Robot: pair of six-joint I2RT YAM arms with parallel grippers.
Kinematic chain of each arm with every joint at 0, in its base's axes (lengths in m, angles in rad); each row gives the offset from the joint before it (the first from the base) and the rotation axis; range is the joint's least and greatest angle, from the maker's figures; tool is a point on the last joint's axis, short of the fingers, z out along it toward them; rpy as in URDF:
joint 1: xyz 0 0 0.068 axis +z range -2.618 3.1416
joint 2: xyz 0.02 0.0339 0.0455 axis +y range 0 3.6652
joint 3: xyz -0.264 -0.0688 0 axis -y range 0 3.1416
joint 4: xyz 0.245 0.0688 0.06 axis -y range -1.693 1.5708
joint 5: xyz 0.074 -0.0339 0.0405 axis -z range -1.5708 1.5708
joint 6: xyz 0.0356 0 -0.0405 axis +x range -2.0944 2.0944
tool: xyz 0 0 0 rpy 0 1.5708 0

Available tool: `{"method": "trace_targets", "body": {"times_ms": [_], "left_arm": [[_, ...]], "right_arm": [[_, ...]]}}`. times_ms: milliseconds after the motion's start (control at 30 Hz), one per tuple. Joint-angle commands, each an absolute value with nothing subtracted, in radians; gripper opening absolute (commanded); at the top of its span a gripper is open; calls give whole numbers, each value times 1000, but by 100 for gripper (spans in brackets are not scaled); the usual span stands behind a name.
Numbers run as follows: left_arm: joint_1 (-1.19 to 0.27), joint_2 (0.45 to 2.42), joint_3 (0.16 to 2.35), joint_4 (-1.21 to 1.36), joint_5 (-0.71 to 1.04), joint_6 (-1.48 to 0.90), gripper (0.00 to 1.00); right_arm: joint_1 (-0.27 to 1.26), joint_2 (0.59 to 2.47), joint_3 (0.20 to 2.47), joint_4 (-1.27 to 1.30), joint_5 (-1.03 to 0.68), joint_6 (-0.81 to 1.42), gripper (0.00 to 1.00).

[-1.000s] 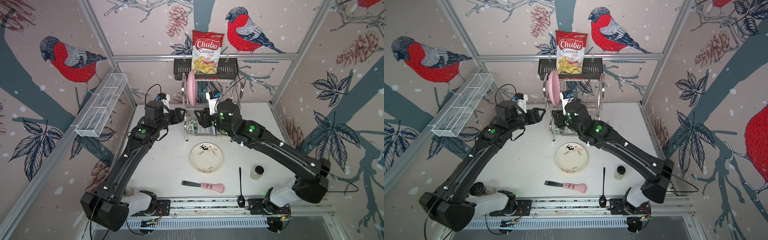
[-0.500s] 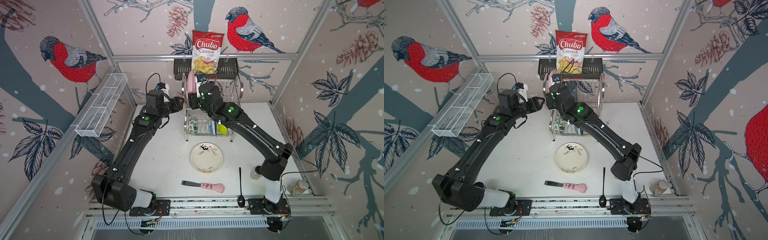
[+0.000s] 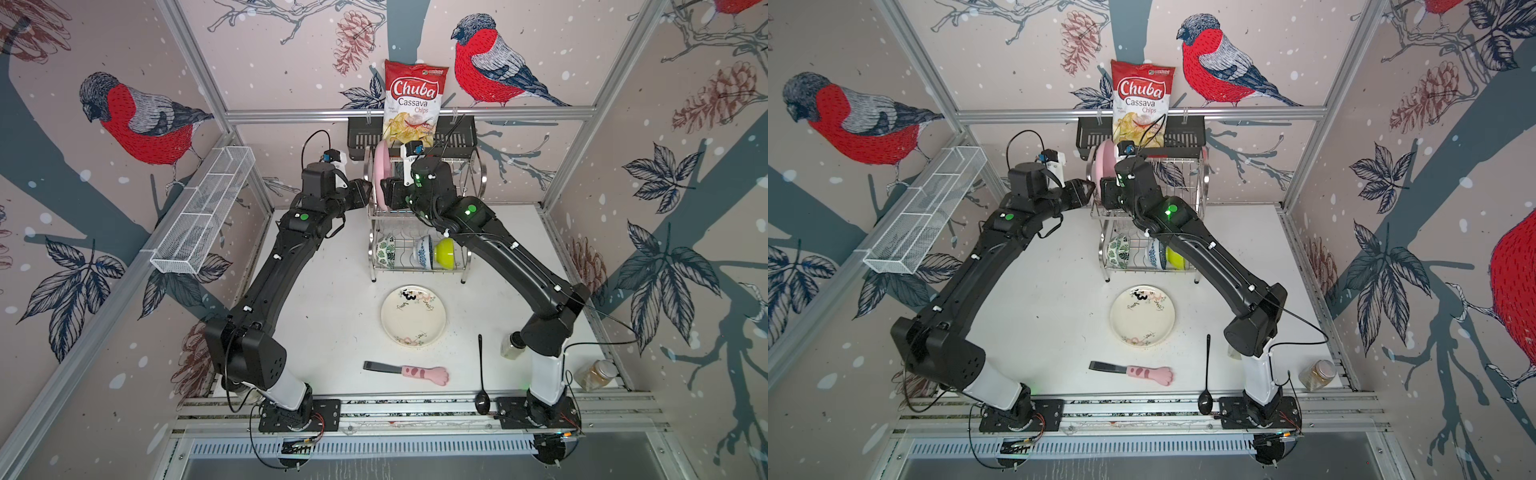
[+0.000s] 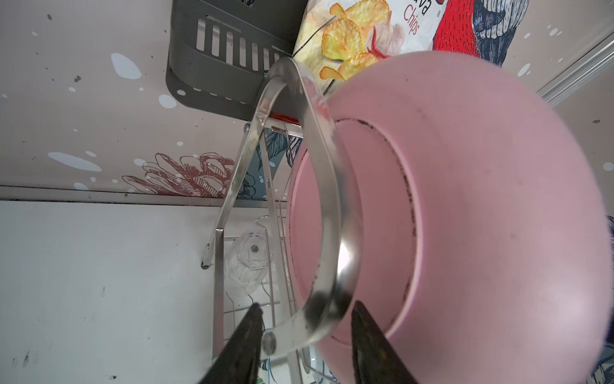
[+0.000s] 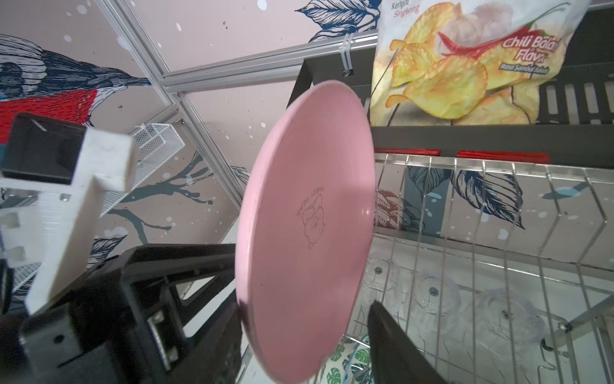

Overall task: Unload the mixed dishes from the dish rack
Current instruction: 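Grasp the pink plate rim with both grippers and lift it upward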

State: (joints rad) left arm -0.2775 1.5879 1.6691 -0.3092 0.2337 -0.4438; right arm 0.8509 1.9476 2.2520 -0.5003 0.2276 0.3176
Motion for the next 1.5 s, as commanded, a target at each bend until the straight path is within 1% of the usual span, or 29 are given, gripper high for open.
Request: {"method": "trace_targets", "body": {"times_ms": [0, 100, 233, 333, 500, 667, 800, 900, 1133, 1233, 1467], "left_arm": [[-278, 1601, 1693, -264, 245, -419, 32], [-278, 1611, 1701, -261, 252, -418, 23], [-278, 1618, 1706, -256, 264, -418, 17], [-281, 1620, 1707, -252, 273, -418, 16], [-284, 1618, 1708, -256, 271, -413, 15], [-290, 1617, 1707, -254, 275, -414, 15], [-294, 1617, 1703, -255, 280, -414, 15], [-296, 1616, 1699, -254, 281, -414, 15], [-295, 1613, 1686, -257, 279, -417, 15], [-296, 1607, 1677, -256, 278, -418, 15], [-296, 1582, 1663, -261, 268, -420, 15]], "right_arm": [[839, 1959, 2260, -443, 172, 341, 61], [828, 1972, 2261, -414, 133, 349, 61], [830, 1996, 2262, -370, 102, 327, 61], [827, 2013, 2266, -351, 100, 318, 60], [822, 2037, 2267, -324, 87, 317, 56], [816, 2053, 2266, -303, 65, 327, 46], [813, 2055, 2261, -298, 33, 343, 33], [813, 2043, 2243, -283, 15, 356, 26], [811, 1985, 2150, -222, -5, 390, 12], [804, 1961, 2115, -191, -31, 414, 10], [783, 1902, 2061, -123, -113, 479, 7]]}}
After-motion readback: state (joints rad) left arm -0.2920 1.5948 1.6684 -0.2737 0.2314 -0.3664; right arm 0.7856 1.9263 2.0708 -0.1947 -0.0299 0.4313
